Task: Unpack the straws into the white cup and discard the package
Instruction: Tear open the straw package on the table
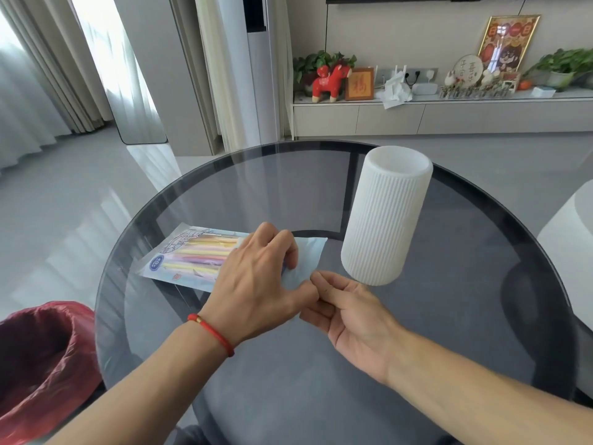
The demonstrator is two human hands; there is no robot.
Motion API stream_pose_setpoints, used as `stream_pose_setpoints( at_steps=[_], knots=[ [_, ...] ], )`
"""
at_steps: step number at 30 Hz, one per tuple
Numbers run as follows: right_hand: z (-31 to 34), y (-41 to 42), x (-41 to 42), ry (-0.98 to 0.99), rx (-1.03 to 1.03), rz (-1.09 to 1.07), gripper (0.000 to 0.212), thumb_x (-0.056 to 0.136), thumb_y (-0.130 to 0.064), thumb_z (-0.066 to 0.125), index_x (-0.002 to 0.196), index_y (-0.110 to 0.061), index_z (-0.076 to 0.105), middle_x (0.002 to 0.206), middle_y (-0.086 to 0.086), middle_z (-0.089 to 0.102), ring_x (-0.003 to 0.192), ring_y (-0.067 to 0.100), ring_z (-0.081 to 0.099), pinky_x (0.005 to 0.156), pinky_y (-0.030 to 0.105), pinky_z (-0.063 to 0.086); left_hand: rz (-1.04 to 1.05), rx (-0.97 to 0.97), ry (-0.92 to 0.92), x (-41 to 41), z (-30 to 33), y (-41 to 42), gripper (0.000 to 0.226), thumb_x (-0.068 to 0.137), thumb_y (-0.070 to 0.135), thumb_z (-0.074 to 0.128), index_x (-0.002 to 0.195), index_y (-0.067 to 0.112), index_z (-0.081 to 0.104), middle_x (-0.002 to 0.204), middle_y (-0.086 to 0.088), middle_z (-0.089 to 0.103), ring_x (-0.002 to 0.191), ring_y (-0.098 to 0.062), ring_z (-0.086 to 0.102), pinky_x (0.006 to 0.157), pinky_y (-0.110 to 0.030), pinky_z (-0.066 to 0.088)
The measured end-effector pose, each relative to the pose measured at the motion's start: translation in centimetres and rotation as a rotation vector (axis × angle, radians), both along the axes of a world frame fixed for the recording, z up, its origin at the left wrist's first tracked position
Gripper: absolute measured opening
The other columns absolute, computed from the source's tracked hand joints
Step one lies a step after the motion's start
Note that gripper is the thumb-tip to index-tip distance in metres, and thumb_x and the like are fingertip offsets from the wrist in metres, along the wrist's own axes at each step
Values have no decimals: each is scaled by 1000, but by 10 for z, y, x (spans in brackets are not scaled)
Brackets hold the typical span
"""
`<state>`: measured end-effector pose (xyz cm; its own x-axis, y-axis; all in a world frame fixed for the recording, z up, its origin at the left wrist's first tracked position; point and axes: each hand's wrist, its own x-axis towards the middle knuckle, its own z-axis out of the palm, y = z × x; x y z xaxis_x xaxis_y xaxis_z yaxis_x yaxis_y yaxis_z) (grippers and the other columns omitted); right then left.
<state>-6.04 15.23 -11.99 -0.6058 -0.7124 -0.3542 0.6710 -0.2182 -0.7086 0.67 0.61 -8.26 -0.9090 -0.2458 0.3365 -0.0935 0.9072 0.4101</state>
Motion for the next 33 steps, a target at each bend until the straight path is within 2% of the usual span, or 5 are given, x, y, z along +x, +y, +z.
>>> stream_pose_setpoints(
  at_steps=[16,20,23,28,33],
  knots=[
    [1,2,-2,164,36,42,30,107,-6,55,93,1,81,80,12,81,75,19,81,69,26,65,-27,-102,-57,5,12,4,33,75,50,60,76,19,49,85,2,47,68,-20,47,62,-31,37],
    [1,1,0,412,178,43,27,104,-6,61,87,-3,81,80,13,81,73,24,81,68,27,64,-60,-230,-133,8,17,7,28,84,41,58,71,16,54,82,-1,48,66,-25,50,66,-39,46],
    [1,1,-1,577,293,29,28,101,-4,61,75,-4,72,65,13,76,55,22,73,54,27,58,-96,-387,-241,6,17,16,30,90,35,41,65,19,36,75,2,36,67,-24,42,63,-39,41],
    [12,7,-11,717,410,210,40,94,-19,56,55,-24,48,48,-10,42,41,9,33,42,22,27,-197,-222,-210,11,16,21,19,89,22,49,72,14,45,78,2,45,67,-26,44,67,-43,43],
    [17,17,-18,1070,680,318,43,90,-20,62,48,-24,51,44,-14,38,44,5,31,46,21,25,-161,-51,-25,10,24,9,36,85,13,63,61,18,37,67,0,45,60,-29,40,57,-47,39]
  ],
)
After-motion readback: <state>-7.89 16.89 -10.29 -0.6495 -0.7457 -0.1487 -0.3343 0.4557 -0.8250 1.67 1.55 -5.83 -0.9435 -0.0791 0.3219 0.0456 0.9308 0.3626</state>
